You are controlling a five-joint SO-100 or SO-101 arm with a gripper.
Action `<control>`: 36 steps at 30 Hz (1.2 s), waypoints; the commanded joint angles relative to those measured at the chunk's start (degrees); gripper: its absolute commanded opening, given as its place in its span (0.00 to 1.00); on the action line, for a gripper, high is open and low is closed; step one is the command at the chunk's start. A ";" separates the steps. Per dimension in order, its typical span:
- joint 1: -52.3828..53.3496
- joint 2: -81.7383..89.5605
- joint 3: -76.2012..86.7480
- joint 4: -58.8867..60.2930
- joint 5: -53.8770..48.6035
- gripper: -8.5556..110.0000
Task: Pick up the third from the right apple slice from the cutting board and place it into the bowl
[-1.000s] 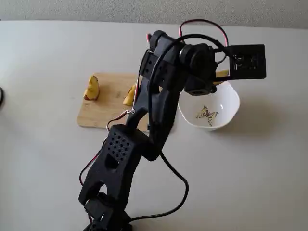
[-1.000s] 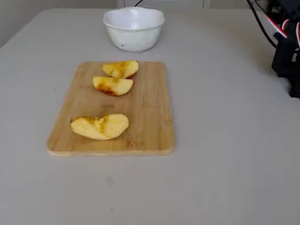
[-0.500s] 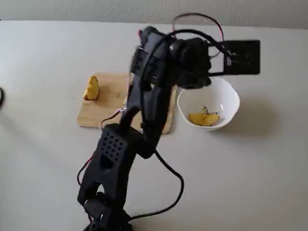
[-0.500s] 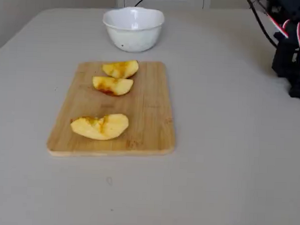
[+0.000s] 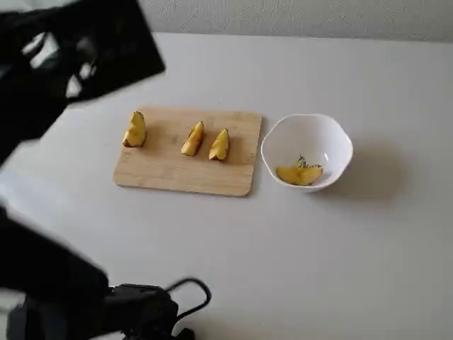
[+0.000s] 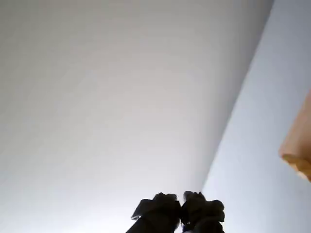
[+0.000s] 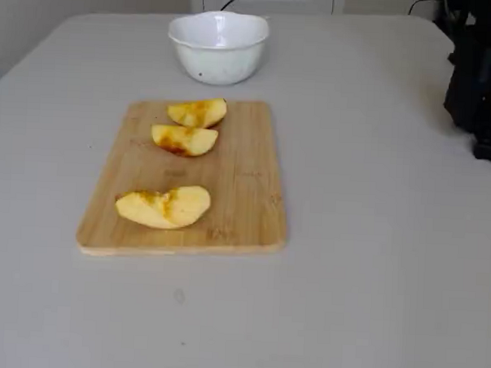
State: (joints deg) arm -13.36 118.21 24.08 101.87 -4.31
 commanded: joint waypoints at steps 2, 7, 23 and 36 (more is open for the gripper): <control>0.09 24.70 19.95 -1.76 -0.26 0.07; 2.46 50.01 59.59 -15.73 -1.14 0.07; 6.59 72.25 135.79 -39.11 -2.29 0.07; 8.00 72.25 150.73 -41.66 -1.67 0.07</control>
State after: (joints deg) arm -6.24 189.84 174.73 61.52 -5.89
